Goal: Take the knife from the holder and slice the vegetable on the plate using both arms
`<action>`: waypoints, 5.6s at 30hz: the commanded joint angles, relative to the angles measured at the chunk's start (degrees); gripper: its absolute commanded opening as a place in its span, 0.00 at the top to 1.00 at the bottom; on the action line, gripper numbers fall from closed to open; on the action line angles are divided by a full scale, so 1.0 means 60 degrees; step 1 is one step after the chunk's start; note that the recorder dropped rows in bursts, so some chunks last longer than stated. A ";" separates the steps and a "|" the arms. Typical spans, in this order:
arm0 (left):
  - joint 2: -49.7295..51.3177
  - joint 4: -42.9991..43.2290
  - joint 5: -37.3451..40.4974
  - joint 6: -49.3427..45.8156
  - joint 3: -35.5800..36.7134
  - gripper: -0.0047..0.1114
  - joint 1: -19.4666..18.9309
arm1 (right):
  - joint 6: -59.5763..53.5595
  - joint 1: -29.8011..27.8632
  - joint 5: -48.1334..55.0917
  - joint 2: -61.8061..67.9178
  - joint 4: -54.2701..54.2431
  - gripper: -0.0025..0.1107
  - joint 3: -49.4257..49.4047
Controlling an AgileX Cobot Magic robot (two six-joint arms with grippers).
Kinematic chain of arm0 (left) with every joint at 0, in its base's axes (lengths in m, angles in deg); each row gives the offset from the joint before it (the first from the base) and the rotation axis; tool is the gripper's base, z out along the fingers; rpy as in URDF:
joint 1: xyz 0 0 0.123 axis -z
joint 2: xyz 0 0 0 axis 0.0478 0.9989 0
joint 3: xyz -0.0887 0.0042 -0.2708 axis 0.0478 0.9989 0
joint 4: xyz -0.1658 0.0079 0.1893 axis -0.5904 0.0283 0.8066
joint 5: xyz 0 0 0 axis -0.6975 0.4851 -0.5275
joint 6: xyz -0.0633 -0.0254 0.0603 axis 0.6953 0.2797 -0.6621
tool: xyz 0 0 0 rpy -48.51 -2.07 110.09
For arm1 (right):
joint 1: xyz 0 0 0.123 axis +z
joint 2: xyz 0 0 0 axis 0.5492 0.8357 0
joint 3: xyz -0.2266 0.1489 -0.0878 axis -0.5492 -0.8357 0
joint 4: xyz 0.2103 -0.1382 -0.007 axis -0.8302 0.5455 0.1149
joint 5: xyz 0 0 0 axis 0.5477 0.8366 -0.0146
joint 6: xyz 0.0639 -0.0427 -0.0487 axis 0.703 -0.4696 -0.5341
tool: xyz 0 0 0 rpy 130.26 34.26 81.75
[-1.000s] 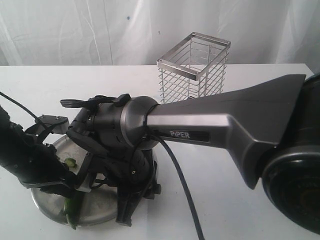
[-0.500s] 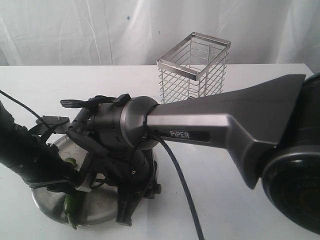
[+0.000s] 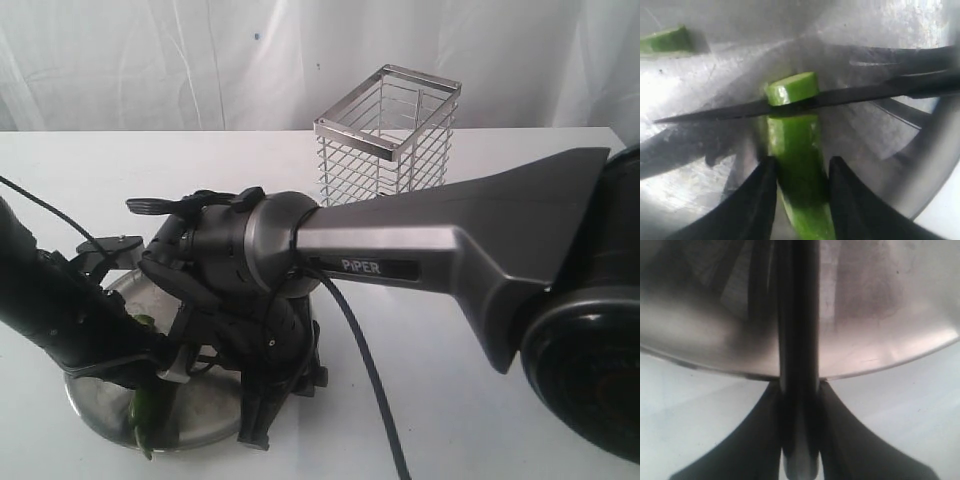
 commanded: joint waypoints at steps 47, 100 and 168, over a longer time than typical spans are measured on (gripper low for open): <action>-0.2169 0.1398 -0.0773 0.1597 0.0101 0.53 -0.0004 | 0.1164 -0.0678 -0.0971 0.0111 -0.1627 0.98 -0.0153; -0.7232 0.1259 -0.1693 0.2604 0.2405 0.96 -0.0004 | -0.0698 -0.0678 -0.5163 -0.4116 -0.5867 0.98 -0.1717; -1.3741 0.0773 0.1993 0.2631 0.3100 0.96 -0.0004 | -0.2541 -0.5323 -1.0025 -2.0751 -0.7620 0.98 -1.5192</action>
